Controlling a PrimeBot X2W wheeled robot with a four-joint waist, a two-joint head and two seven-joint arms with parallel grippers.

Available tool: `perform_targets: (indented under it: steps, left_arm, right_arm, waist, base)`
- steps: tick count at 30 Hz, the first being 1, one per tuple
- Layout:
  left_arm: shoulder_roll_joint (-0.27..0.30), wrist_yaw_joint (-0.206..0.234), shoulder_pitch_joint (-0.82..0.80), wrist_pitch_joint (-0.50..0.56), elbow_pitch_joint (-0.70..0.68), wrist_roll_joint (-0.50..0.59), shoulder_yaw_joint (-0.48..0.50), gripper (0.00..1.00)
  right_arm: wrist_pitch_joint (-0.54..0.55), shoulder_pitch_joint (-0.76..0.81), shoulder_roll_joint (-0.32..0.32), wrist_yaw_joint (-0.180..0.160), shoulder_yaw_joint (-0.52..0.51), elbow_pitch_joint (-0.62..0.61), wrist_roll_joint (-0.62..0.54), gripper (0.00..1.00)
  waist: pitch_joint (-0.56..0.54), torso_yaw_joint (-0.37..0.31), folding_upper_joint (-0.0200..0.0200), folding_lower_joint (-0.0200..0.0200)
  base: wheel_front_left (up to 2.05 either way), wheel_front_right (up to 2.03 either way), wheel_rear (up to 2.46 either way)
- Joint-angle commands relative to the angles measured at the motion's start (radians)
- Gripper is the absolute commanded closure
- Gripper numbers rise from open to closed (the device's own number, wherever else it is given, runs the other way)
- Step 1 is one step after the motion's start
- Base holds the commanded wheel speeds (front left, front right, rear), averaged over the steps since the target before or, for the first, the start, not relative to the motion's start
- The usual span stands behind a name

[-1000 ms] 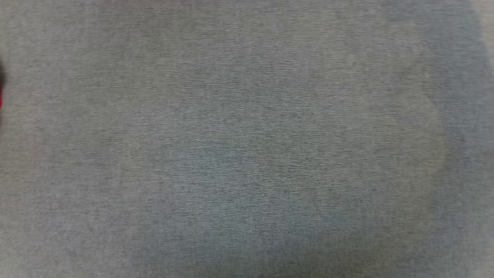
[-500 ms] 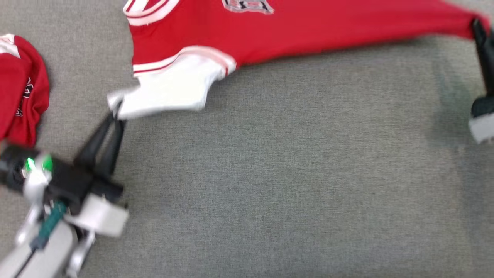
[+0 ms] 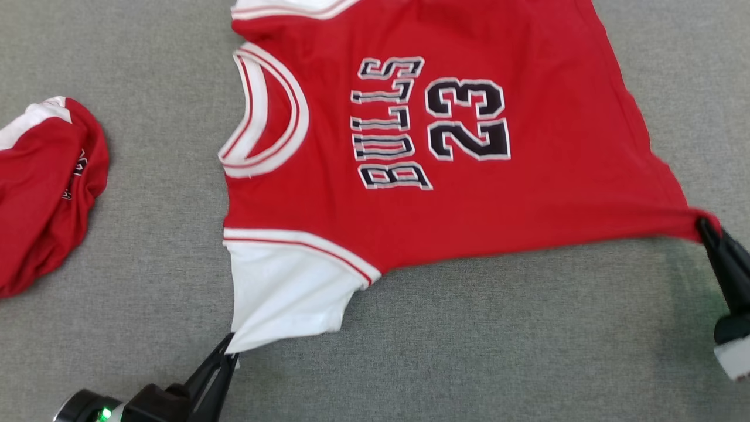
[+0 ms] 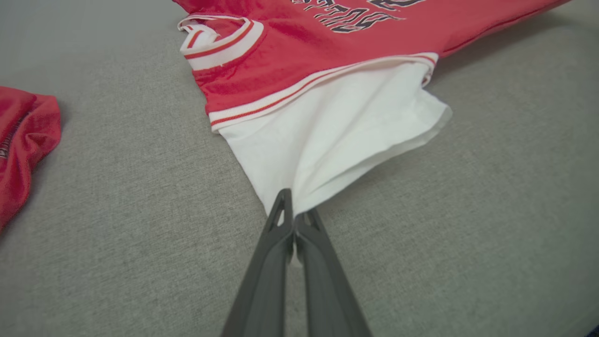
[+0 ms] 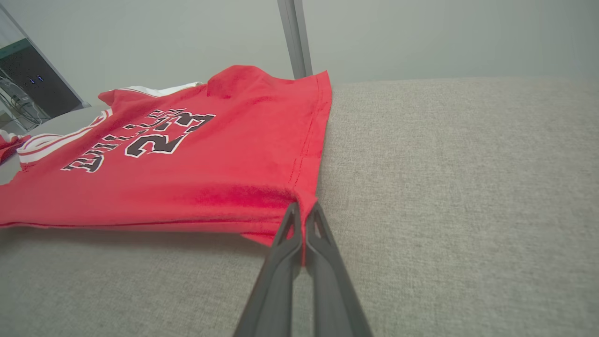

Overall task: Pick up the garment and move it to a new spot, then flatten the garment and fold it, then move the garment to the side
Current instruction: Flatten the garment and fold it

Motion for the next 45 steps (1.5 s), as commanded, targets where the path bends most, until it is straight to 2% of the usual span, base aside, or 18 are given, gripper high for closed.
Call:
perform_targets:
  steps: [1,9,13,16,20,24,25,31,37,45]
  left_arm:
    - [0.014,0.016,0.023,0.023,-0.026,-0.014,-0.003,1.0]
    - [0.078,0.047,0.102,0.173,-0.184,-0.062,-0.036,1.0]
    - [0.105,0.034,0.047,0.209,-0.217,-0.051,-0.021,1.0]
    - [0.079,-0.012,-0.021,0.226,-0.194,-0.052,-0.027,1.0]
    - [0.034,-0.052,-0.145,0.221,-0.127,-0.03,-0.01,1.0]
    - [0.001,-0.084,-0.264,0.221,-0.046,0.006,-0.006,1.0]
    - [0.001,-0.084,-0.264,0.221,-0.046,0.006,-0.006,1.0]
    - [-0.044,-0.157,-0.435,0.196,0.06,0.031,0.007,1.0]
    - [-0.078,-0.21,-0.581,0.165,0.201,0.095,-0.008,1.0]
    - [-0.144,-0.253,-0.699,0.104,0.358,0.137,-0.034,1.0]
  right_arm:
    - [-0.006,0.06,-0.007,-0.003,-0.022,-0.026,0.011,1.0]
    - [0.073,0.312,-0.034,-0.002,-0.156,-0.189,-0.014,1.0]
    - [0.152,0.342,0.017,-0.002,-0.238,-0.234,-0.045,1.0]
    - [0.229,0.3,0.074,-0.002,-0.261,-0.245,-0.058,1.0]
    - [0.291,0.216,0.137,-0.002,-0.257,-0.22,-0.084,1.0]
    - [0.317,0.107,0.165,-0.002,-0.234,-0.178,-0.093,1.0]
    - [0.317,0.107,0.165,-0.002,-0.234,-0.178,-0.093,1.0]
    - [0.317,-0.043,0.16,-0.002,-0.197,-0.113,-0.101,1.0]
    - [0.303,-0.146,0.14,-0.002,-0.174,-0.06,-0.089,1.0]
    - [0.269,-0.241,0.125,-0.002,-0.138,0.008,-0.088,1.0]
  waist:
    - [-0.025,0.003,0.0,0.0]
    - [-0.075,-0.003,0.0,0.0]
    - [-0.085,-0.008,0.0,0.0]
    - [-0.084,-0.012,0.0,0.0]
    - [-0.076,-0.019,0.0,0.0]
    - [-0.06,-0.02,0.0,0.0]
    - [-0.06,-0.02,0.0,0.0]
    - [-0.021,-0.01,0.0,0.0]
    - [0.022,0.001,0.0,0.0]
    - [0.078,0.005,0.0,0.0]
  base:
    - [0.0,0.0,0.0]
    - [0.0,0.0,0.0]
    - [0.0,0.0,0.0]
    - [0.0,0.0,0.0]
    - [0.0,0.0,0.0]
    - [0.0,0.0,0.0]
    - [0.0,0.0,0.0]
    - [0.0,0.0,0.0]
    - [0.0,0.0,0.0]
    - [0.0,0.0,0.0]
